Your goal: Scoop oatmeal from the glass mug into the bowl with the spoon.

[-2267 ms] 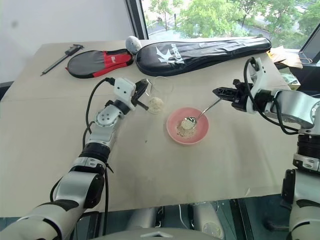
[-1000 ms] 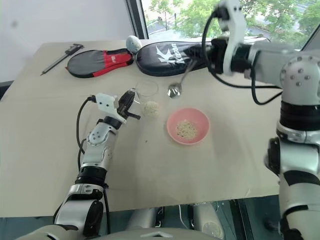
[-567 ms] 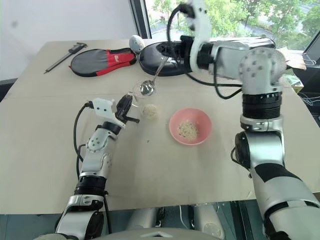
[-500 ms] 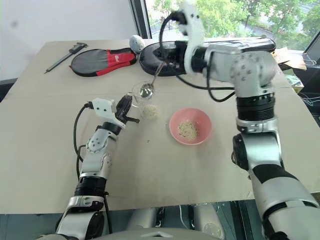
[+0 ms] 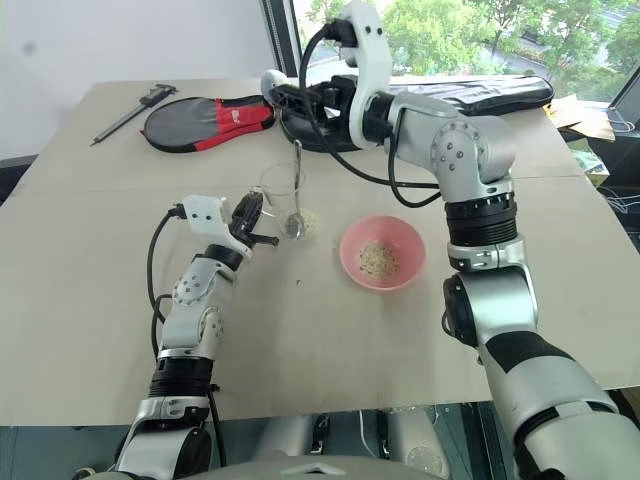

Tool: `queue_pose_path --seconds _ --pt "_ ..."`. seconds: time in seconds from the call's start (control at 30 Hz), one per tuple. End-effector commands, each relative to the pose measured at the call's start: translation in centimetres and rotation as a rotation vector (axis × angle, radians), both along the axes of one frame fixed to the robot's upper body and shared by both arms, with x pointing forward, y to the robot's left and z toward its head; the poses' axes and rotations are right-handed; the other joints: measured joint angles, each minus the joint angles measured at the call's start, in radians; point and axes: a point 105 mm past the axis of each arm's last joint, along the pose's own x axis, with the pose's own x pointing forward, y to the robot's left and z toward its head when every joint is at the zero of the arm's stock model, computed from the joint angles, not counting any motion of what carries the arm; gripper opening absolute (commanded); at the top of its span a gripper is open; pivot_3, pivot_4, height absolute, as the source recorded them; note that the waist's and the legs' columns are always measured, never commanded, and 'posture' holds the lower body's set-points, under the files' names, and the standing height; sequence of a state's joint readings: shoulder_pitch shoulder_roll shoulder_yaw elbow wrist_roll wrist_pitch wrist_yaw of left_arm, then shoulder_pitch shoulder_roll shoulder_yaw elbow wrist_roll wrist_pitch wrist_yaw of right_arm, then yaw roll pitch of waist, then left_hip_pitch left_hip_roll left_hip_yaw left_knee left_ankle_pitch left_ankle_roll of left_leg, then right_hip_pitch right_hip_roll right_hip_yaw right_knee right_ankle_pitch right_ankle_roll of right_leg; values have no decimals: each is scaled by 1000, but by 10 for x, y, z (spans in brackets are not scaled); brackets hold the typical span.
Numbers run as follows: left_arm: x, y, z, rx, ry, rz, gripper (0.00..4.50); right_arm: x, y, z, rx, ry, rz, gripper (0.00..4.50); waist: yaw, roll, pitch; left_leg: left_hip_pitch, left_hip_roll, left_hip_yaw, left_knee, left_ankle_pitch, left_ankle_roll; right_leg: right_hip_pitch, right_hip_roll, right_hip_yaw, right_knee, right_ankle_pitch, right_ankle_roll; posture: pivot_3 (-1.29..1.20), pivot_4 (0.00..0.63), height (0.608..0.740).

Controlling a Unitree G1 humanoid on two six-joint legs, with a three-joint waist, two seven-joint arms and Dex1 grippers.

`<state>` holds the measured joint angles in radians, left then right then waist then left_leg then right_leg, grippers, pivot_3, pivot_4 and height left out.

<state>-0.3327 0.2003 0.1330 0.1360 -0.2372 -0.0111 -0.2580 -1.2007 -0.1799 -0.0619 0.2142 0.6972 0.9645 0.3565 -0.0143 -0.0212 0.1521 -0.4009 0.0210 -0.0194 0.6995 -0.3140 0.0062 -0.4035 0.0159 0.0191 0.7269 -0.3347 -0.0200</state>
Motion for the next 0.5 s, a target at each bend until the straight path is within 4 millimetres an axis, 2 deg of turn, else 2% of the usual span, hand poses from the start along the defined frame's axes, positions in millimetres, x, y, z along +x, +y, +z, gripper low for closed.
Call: queue_pose_path --seconds 0.03,0.23,0.37,0.5 --pt "-3 2 7 -1 -27 6 0 0 -11 19 62 -66 -42 3436 -1 0 0 0 0 0 0 0 0 0 0 0 0 0 0 0 150 740" --pt "-3 4 9 21 -34 15 1576 4 -23 11 71 -48 -84 3552 0 0 0 0 0 0 0 0 0 0 0 0 0 0 0 0 150 740" --pt "-7 7 9 29 -35 14 1576 2 -32 9 113 -12 -89 3552 -1 0 0 0 0 0 0 0 0 0 0 0 0 0 0 0 150 740" --pt "-20 6 16 51 -51 -22 1576 -3 -48 2 119 -24 -105 3552 -1 0 0 -1 0 0 0 0 0 0 0 0 -1 0 0 0 150 740"
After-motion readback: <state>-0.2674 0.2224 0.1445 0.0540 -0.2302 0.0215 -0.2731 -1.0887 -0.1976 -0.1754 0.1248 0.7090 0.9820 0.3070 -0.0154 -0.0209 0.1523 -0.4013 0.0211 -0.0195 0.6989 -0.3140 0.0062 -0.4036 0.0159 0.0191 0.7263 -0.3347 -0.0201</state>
